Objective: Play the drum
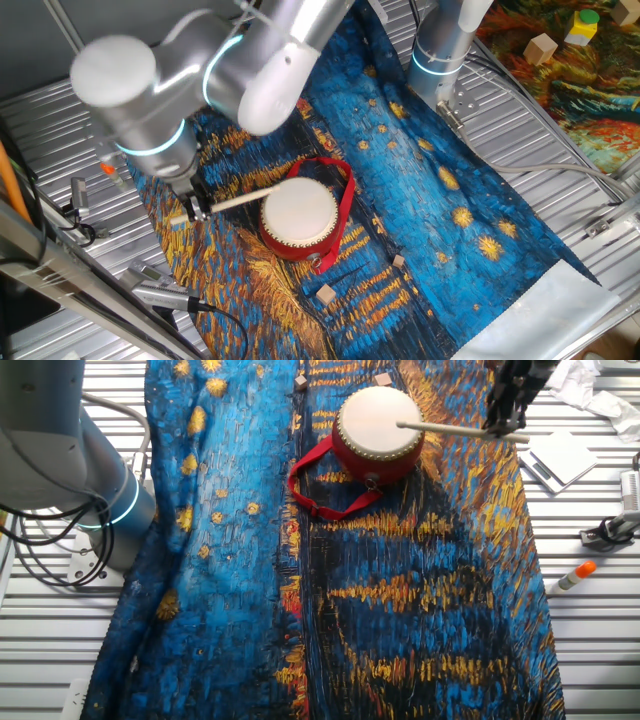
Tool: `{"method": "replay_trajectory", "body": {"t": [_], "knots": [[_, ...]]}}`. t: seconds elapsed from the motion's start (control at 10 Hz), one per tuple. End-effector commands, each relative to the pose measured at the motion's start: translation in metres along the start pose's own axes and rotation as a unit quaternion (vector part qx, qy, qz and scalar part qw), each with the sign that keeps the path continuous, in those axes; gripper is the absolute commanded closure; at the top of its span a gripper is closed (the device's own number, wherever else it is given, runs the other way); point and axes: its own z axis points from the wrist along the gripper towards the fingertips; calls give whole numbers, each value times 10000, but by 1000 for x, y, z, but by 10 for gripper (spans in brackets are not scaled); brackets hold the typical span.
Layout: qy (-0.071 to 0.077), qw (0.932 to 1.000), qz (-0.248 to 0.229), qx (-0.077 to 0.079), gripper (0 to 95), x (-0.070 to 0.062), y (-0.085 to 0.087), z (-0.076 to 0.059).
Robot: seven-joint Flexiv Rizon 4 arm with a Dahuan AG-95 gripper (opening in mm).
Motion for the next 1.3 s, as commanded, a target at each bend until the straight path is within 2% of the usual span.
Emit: {"method": "replay_trajectory", "body": {"t": [0.1, 0.7, 0.9, 1.2, 1.3], "knots": [[-28, 10000, 26, 9, 950, 1, -1, 9], [-59, 10000, 62, 18, 950, -1, 0, 23], [-146, 9999, 60, 1, 950, -2, -4, 30], [-193, 9998, 62, -69, 950, -2, -5, 29], [-190, 9998, 42, -102, 950, 1, -8, 22]]}}
